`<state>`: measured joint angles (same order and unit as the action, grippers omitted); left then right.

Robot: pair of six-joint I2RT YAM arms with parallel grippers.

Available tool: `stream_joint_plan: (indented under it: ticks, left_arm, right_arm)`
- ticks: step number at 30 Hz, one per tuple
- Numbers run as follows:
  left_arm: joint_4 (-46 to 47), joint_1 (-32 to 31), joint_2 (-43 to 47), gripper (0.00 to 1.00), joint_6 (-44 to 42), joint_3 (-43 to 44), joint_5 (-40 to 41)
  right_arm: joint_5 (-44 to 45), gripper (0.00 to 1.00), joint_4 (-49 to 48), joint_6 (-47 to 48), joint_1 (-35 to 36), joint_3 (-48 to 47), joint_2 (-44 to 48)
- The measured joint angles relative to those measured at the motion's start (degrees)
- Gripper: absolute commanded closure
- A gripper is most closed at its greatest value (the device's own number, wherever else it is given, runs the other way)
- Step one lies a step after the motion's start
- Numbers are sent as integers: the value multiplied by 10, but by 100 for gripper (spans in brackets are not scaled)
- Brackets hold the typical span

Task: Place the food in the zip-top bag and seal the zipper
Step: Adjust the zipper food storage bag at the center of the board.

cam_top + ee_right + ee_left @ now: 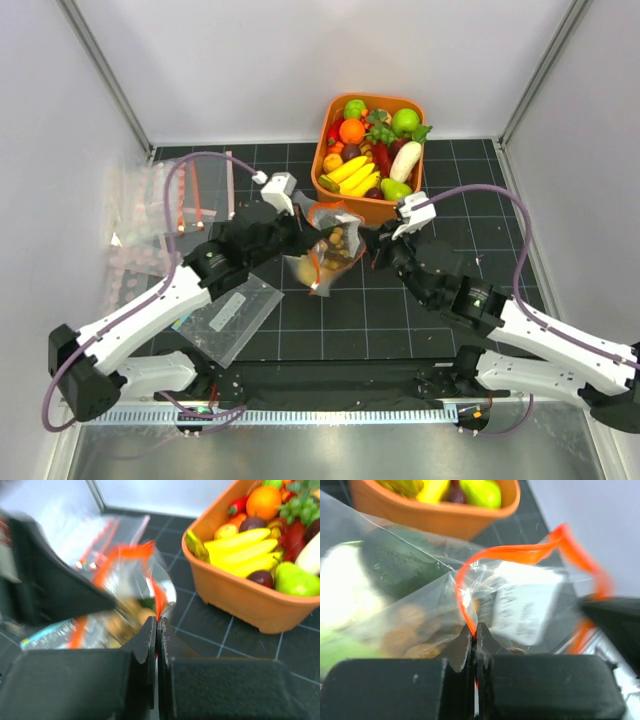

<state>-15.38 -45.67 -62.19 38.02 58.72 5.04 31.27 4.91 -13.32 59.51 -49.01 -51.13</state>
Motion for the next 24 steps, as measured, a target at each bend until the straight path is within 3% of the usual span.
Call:
stream_joint_plan:
  ticks: [5,12,21,24]
  left_arm:
    - [-30,-10,-36,98,-10,-2,12]
    - [-47,-11,3,96,-10,-6,65]
    - [-93,-10,-68,95,-12,30,70]
    - [-98,-10,-69,88,-13,32,72]
  right_arm:
    - [-23,99,-26,7,-2,-1,8]
    - [-28,95,-12,7,-2,-36,-92]
    - [-31,92,24,5,-3,-51,-147]
    - [-32,91,26,5,-3,-52,-147]
